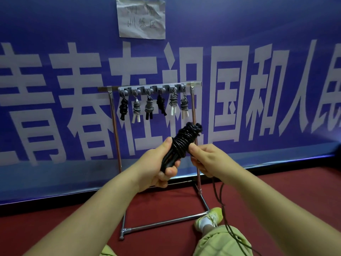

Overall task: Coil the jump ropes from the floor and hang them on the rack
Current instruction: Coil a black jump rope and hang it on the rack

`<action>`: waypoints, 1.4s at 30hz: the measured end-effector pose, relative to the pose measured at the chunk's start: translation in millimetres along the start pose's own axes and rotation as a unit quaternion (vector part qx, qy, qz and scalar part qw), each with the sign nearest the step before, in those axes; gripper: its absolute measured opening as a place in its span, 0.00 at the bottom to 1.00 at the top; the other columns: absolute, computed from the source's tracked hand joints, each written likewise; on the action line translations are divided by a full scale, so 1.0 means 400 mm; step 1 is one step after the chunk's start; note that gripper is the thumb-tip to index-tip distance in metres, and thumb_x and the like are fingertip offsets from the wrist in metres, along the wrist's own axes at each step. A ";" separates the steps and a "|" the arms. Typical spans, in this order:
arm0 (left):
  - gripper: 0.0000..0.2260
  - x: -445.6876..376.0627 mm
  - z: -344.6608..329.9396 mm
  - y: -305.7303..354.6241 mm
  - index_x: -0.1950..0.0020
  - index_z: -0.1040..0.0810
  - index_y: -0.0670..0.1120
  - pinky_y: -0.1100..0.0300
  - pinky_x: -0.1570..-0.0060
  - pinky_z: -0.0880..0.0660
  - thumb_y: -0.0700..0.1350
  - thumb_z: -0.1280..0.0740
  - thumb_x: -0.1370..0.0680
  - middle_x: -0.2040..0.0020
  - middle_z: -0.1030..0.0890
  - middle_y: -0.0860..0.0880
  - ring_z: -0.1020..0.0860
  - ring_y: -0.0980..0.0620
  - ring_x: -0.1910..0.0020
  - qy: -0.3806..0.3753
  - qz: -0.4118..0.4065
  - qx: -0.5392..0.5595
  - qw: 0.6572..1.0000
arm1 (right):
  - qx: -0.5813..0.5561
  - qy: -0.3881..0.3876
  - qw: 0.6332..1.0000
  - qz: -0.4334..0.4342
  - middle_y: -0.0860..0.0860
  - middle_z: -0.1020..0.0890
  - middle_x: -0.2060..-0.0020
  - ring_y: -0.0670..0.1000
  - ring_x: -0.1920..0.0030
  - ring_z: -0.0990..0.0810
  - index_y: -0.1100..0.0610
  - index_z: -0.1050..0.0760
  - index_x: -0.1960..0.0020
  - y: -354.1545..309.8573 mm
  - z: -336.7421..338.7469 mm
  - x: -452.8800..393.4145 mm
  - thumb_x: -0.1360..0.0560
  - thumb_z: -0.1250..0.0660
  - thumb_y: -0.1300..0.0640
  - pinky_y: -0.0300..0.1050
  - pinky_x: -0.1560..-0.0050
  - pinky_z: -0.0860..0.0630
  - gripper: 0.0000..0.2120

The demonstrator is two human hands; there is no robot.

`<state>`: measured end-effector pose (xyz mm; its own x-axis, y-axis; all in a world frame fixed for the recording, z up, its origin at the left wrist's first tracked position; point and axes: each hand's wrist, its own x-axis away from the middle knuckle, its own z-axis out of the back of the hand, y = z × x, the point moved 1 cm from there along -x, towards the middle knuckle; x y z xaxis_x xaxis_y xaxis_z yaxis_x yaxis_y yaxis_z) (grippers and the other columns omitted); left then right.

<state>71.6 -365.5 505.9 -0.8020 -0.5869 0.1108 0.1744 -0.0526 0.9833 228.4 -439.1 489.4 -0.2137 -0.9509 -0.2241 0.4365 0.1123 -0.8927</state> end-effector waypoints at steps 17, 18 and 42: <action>0.20 -0.027 0.006 0.043 0.52 0.25 0.50 0.56 0.62 0.29 0.65 0.46 0.23 0.61 0.23 0.50 0.26 0.52 0.64 0.137 -0.064 -0.487 0.861 | -0.152 0.020 0.985 -0.080 0.50 0.27 0.69 0.47 0.74 0.35 0.63 0.22 0.45 0.007 -0.040 -0.008 0.22 0.47 0.36 0.40 0.73 0.41 0.32; 0.21 -0.027 0.006 0.043 0.53 0.25 0.49 0.56 0.61 0.28 0.65 0.46 0.22 0.62 0.23 0.50 0.26 0.52 0.64 0.130 -0.061 -0.440 0.887 | -0.164 0.028 0.984 -0.063 0.50 0.28 0.70 0.46 0.74 0.35 0.62 0.21 0.48 0.009 -0.042 -0.008 0.21 0.48 0.38 0.40 0.73 0.41 0.29; 0.20 0.002 0.030 0.019 0.57 0.23 0.44 0.65 0.73 0.36 0.61 0.40 0.23 0.74 0.27 0.52 0.30 0.57 0.77 0.023 0.021 -0.034 0.999 | 0.051 -0.060 0.997 -0.016 0.50 0.27 0.73 0.45 0.77 0.35 0.59 0.23 0.52 -0.010 0.000 -0.016 0.22 0.51 0.37 0.39 0.73 0.38 0.29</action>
<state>65.4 -356.5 515.2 -0.7658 -0.6269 0.1438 0.2469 -0.0801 0.9657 228.1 -433.7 494.3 -0.1259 -0.9817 -0.1429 0.5195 0.0575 -0.8525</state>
